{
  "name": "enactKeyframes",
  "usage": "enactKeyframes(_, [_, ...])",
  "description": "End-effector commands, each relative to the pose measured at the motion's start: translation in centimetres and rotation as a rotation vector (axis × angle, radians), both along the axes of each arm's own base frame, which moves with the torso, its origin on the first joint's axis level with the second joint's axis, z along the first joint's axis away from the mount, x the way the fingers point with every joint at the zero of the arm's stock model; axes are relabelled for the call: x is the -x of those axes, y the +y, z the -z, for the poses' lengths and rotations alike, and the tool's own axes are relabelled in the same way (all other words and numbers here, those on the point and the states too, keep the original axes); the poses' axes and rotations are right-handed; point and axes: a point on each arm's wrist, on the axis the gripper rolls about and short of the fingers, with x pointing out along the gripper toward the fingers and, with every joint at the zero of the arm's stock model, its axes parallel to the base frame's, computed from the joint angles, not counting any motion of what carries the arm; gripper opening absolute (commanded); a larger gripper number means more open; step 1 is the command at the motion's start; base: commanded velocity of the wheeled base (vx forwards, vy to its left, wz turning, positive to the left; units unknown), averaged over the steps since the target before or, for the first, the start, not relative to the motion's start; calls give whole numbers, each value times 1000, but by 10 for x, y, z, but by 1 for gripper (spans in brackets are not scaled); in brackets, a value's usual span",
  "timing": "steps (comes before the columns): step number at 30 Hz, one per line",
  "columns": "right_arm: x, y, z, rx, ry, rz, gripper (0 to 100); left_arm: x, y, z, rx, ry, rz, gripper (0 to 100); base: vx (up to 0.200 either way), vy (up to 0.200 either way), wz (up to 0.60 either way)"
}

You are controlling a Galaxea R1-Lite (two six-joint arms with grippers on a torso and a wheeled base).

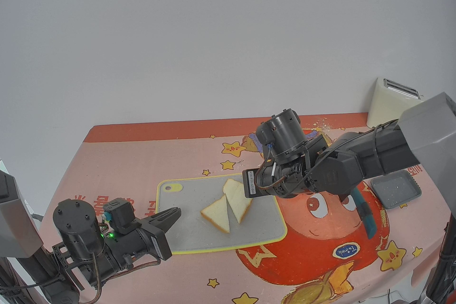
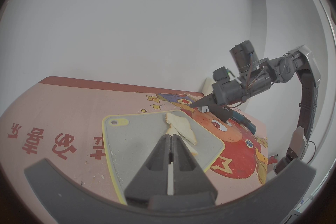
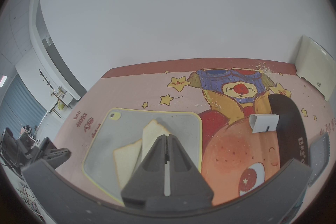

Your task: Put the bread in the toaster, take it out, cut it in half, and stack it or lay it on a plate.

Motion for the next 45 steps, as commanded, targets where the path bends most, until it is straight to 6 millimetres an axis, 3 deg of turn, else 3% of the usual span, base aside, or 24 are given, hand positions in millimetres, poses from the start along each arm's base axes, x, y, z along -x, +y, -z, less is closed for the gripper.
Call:
enactKeyframes(1, [3, 5, 6, 9, 13, -11, 0, 0, -1, -1, 8, -10, 2, 0, 0, 0, 0])
enactKeyframes(8, [12, 3, 10, 32, 37, -24, 0, 0, 0, -1, 7, -9, 1, 0, 0, 0, 0])
enactKeyframes(14, [35, -4, 12, 65, 67, -52, 0, 0, 0, 0, 5, -9, 1, 0, 0, 0, 0])
enactKeyframes(19, [56, -3, 0, 55, 57, -91, 0, 0, 0, 0, 5, -9, 1, 0, 0, 0, 0])
enactKeyframes(23, [62, 1, -11, 32, 26, -100, 0, 0, 0, -1, 6, -10, 2, 0, 0, 0, 0])
enactKeyframes(32, [46, -3, -28, -13, -29, -29, 0, 0, -1, 1, 3, -3, 5, 0, 0, 0, 0])
enactKeyframes(37, [37, -13, -21, 3, -13, 5, 0, 4, -6, 19, -48, 72, 30, 0, 0, 0, 0])
enactKeyframes(42, [40, -16, -18, 10, -2, 8, 0, 2, -9, 19, -43, 74, 45, 0, 0, 0, 0])
enactKeyframes(45, [46, -17, -26, -24, 3, 29, 0, 0, -11, 15, -26, 54, 54, 0, 0, 0, 0])
